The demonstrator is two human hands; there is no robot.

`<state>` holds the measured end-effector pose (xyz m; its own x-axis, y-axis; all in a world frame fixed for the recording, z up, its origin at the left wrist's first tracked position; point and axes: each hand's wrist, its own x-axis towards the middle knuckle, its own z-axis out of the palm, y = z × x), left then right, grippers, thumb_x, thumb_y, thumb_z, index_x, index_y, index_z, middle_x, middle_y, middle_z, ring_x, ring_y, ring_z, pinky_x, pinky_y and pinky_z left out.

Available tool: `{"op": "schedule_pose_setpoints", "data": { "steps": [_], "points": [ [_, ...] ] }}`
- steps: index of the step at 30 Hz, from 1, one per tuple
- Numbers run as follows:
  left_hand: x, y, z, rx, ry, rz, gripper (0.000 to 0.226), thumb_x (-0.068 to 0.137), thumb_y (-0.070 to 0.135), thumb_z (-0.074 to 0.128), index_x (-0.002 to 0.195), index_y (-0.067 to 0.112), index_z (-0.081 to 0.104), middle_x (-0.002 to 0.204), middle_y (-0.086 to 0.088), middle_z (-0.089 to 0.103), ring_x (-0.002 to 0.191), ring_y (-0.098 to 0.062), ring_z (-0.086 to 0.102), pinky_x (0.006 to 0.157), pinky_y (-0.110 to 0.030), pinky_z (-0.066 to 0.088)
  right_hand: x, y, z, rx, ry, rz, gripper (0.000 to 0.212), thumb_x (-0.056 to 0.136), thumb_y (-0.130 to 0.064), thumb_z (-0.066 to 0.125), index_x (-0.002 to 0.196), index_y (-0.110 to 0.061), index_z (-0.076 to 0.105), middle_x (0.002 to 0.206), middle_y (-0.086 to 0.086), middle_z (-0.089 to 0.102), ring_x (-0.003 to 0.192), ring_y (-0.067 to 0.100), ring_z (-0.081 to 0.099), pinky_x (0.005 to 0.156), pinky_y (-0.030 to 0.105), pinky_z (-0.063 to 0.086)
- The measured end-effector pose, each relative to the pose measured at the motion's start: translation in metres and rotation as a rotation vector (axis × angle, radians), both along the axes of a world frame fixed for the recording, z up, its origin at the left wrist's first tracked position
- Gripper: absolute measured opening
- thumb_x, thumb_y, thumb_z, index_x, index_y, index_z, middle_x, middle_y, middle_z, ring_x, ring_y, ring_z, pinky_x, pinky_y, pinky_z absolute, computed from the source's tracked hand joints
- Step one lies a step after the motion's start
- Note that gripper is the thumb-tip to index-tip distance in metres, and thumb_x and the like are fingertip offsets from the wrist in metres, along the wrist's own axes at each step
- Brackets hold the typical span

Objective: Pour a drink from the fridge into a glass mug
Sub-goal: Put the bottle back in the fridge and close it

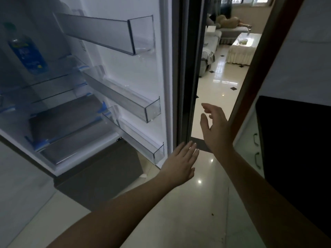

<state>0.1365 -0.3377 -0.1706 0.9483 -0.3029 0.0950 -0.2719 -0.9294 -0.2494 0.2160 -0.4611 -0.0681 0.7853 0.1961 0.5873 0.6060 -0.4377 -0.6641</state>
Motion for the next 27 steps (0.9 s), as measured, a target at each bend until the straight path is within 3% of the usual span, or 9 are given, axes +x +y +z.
{"op": "schedule_pose_setpoints", "data": {
  "steps": [5, 8, 15, 22, 27],
  "points": [
    [0.028, -0.002, 0.005, 0.217, 0.015, -0.053, 0.064, 0.103, 0.042, 0.028, 0.155, 0.007, 0.014, 0.164, -0.016, 0.009, 0.152, -0.031, 0.001, 0.115, -0.046, -0.016, 0.031, 0.003, 0.016, -0.041, 0.176, 0.152, 0.038, 0.101, -0.028, 0.049, 0.137, -0.020, 0.050, 0.132, -0.004, 0.059, 0.111, -0.001, 0.052, 0.089, 0.008, 0.039],
    [0.037, -0.001, 0.008, 0.288, 0.013, -0.059, 0.063, 0.103, 0.037, 0.033, 0.155, 0.006, 0.016, 0.164, -0.016, 0.011, 0.152, -0.031, 0.003, 0.112, -0.046, -0.020, 0.039, 0.009, 0.020, -0.026, 0.201, 0.203, 0.037, 0.100, -0.026, 0.051, 0.137, -0.019, 0.051, 0.122, -0.009, 0.061, 0.106, -0.004, 0.053, 0.081, -0.003, 0.037],
    [0.040, 0.014, 0.003, 0.594, 0.020, 0.014, 0.066, 0.101, 0.032, 0.032, 0.155, 0.003, 0.008, 0.164, -0.016, 0.004, 0.151, -0.034, -0.005, 0.108, -0.054, -0.022, 0.056, 0.011, 0.030, -0.038, 0.182, 0.197, 0.029, 0.095, -0.027, 0.059, 0.121, -0.014, 0.065, 0.106, -0.001, 0.071, 0.096, 0.006, 0.063, 0.082, 0.011, 0.045],
    [0.017, 0.029, -0.007, 0.572, 0.005, 0.013, 0.067, 0.100, 0.034, 0.038, 0.152, 0.005, 0.006, 0.164, -0.014, 0.006, 0.150, -0.032, -0.007, 0.105, -0.055, -0.027, 0.051, 0.017, 0.037, -0.103, 0.190, 0.294, 0.025, 0.086, -0.030, 0.071, 0.107, -0.015, 0.071, 0.091, -0.003, 0.072, 0.084, 0.008, 0.067, 0.080, 0.019, 0.052],
    [-0.022, 0.048, -0.020, 0.439, 0.007, 0.059, 0.071, 0.100, 0.030, 0.046, 0.151, 0.009, 0.002, 0.164, -0.010, 0.001, 0.143, -0.028, -0.021, 0.103, -0.049, -0.032, 0.033, 0.037, 0.037, -0.179, 0.190, 0.414, 0.027, 0.083, -0.034, 0.074, 0.107, -0.023, 0.069, 0.081, -0.021, 0.062, 0.074, -0.005, 0.060, 0.068, 0.007, 0.042]
  ]
}}
